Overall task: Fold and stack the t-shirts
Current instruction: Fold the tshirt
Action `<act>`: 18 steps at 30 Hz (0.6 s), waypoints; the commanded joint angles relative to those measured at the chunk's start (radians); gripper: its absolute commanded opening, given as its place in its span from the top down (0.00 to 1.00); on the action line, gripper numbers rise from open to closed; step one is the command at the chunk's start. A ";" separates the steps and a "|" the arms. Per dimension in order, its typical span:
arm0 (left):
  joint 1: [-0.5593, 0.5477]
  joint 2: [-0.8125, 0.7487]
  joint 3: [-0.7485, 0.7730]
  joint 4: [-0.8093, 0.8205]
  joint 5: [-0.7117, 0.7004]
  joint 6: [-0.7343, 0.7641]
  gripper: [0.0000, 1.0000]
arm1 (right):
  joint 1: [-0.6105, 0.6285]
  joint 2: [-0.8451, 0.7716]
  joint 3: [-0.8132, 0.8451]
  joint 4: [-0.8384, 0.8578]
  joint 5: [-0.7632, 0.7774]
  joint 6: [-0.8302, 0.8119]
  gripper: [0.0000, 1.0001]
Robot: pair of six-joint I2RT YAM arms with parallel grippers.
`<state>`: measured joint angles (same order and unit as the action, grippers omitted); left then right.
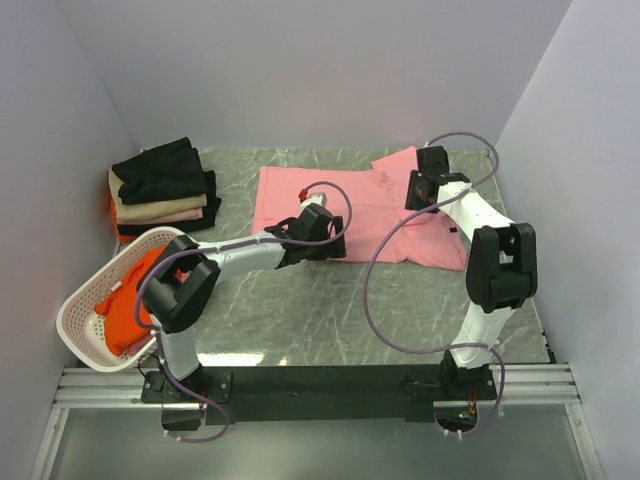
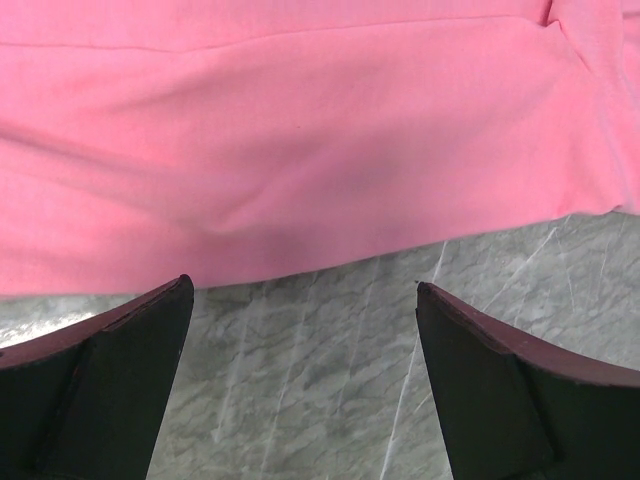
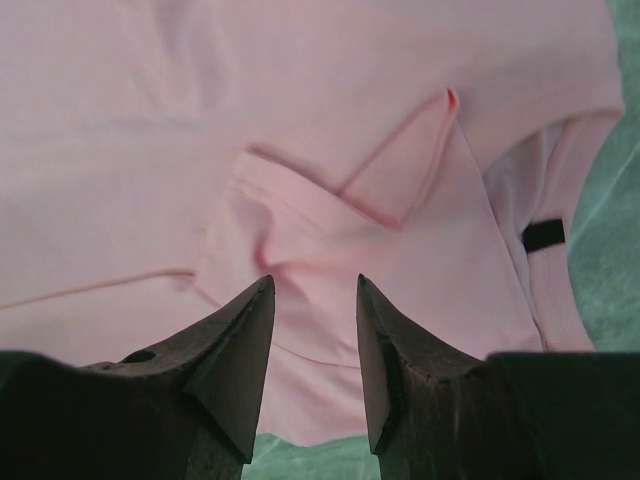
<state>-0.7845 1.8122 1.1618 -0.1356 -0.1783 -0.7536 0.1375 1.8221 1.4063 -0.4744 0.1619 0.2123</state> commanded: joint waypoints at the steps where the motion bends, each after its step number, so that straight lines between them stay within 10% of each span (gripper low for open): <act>1: -0.005 0.036 0.055 0.034 0.022 -0.003 0.01 | -0.050 -0.011 -0.038 -0.009 -0.041 0.048 0.55; 18: -0.012 0.061 0.062 0.037 0.028 -0.006 0.01 | -0.085 0.230 0.197 0.007 -0.229 -0.060 0.55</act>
<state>-0.7910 1.8694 1.2232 -0.1246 -0.1547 -0.7536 0.0479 2.0212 1.5455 -0.4725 -0.0315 0.1909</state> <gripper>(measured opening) 0.993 0.449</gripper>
